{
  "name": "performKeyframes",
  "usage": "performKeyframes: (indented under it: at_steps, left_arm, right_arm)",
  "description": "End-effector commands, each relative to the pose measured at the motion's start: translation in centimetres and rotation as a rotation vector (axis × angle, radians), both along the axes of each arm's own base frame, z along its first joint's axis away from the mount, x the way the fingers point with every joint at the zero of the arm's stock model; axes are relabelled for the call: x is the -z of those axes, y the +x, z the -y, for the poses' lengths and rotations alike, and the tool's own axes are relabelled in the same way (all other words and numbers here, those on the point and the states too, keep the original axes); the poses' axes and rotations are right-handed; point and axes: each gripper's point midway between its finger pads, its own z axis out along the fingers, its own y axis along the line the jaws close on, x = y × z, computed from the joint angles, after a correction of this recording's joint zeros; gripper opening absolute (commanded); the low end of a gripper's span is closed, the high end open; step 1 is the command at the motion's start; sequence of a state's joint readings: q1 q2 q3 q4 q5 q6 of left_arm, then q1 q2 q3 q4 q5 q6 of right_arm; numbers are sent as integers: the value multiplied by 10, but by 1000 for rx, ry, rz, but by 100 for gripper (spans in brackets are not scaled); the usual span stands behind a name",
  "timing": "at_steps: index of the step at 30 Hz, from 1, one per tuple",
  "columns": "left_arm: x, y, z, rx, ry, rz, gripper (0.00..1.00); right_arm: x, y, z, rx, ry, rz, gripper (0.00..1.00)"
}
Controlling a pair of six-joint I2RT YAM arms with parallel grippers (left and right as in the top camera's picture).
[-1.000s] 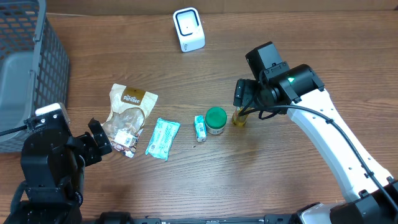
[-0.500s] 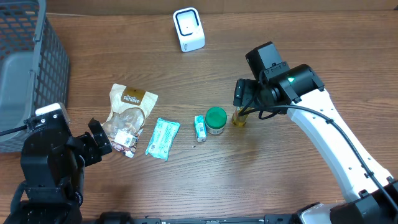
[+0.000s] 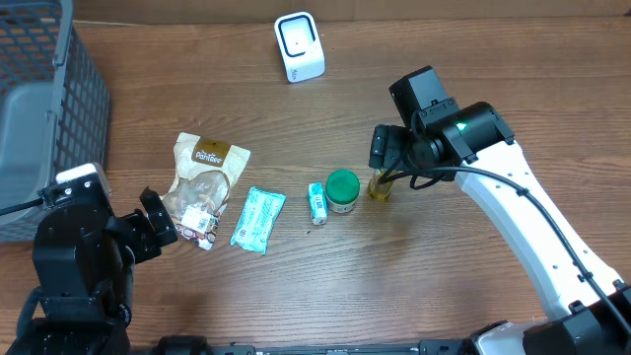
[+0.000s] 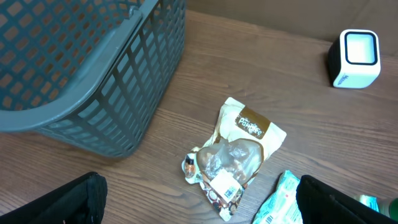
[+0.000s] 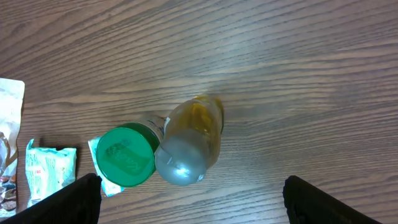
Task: Scan the item barcode
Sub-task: 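Lower the right gripper around the Vim bottle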
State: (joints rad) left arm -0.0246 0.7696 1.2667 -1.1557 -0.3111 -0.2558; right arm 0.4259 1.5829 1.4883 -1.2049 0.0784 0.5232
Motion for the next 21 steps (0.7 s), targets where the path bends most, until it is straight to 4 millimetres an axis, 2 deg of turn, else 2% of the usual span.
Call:
performKeyframes:
  at_steps: [1,21]
  left_arm:
    - [-4,-1,-3,-15,4,13,100]
    - [-4,-1,-3,-15,4,13,100]
  right_arm:
    - [-2,1,1,6,-2,6,91]
    - [47,6,-5,-22,11,20,90]
